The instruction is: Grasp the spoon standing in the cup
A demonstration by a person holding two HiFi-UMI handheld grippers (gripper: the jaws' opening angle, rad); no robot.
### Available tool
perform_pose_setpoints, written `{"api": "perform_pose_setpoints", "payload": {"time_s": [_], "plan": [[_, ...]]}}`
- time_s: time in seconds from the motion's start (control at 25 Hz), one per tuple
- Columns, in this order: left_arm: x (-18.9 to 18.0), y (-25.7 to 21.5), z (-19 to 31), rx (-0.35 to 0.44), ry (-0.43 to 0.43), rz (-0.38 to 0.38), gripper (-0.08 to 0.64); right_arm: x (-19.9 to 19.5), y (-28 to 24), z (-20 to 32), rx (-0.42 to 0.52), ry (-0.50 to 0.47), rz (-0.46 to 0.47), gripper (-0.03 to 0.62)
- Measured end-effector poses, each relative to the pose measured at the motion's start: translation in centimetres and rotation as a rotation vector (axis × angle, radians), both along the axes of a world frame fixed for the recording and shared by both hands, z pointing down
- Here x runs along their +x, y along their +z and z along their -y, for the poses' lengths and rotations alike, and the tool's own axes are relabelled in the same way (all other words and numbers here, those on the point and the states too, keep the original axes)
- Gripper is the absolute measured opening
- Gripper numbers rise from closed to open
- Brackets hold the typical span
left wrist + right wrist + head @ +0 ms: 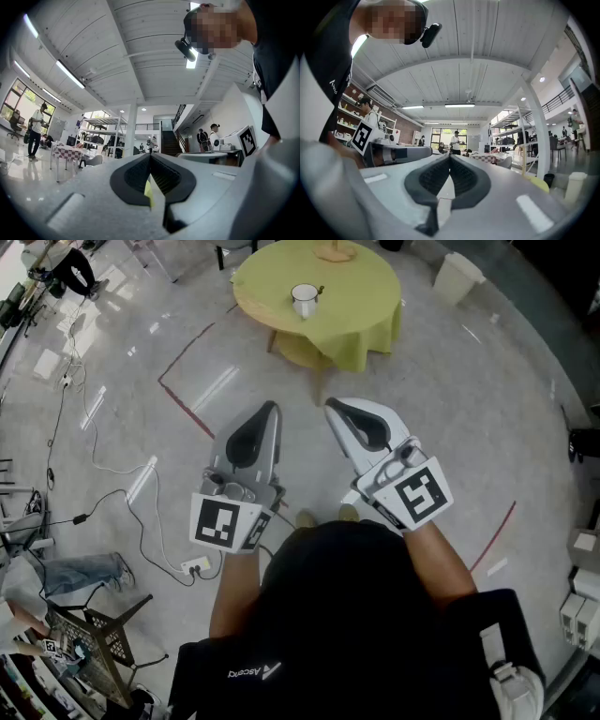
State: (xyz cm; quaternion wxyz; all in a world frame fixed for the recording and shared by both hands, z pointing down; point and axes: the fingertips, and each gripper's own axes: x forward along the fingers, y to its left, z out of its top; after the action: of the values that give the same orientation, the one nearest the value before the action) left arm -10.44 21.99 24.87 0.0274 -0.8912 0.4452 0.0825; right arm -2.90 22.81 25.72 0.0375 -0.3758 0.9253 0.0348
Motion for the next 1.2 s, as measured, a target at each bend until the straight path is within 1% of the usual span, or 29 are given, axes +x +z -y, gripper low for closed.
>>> {"api": "perform_pose_setpoints", "payload": {"time_s": [0.24, 0.48, 0.68, 0.8, 0.92, 1.04, 1.2], "plan": [[-3.3, 0.4, 0.7, 0.006, 0.004, -0.011, 0.011, -1.4, 0.1, 1.2, -0.006, 0.023, 0.051, 0.003], [-5.8, 1.2, 2.6, 0.007, 0.021, -0.028, 0.011, -2.4, 1.3, 3.8, 0.001, 0.099, -0.001, 0.003], [-6.5, 1.9, 5.2, -0.003, 0.022, -0.026, 0.011, -1.9, 2.9, 8.2, -0.044, 0.181, -0.026, 0.003], [-6.6, 2.3, 8.6, -0.002, 0.003, -0.013, 0.011, -1.5, 3.9, 11.9, -0.044, 0.196, -0.038, 0.003], [-6.2, 3.0, 13.2, -0.001, -0.019, 0.005, 0.011, -0.6, 5.4, 17.0, -0.046, 0.208, -0.05, 0.003], [-5.5, 3.6, 19.2, -0.017, -0.042, 0.022, 0.011, 0.8, 7.1, 23.2, -0.062, 0.232, -0.062, 0.003], [-3.9, 4.6, 27.6, -0.035, -0.065, 0.035, 0.011, 3.3, 9.8, 31.8, -0.12, 0.273, -0.073, 0.006]]}}
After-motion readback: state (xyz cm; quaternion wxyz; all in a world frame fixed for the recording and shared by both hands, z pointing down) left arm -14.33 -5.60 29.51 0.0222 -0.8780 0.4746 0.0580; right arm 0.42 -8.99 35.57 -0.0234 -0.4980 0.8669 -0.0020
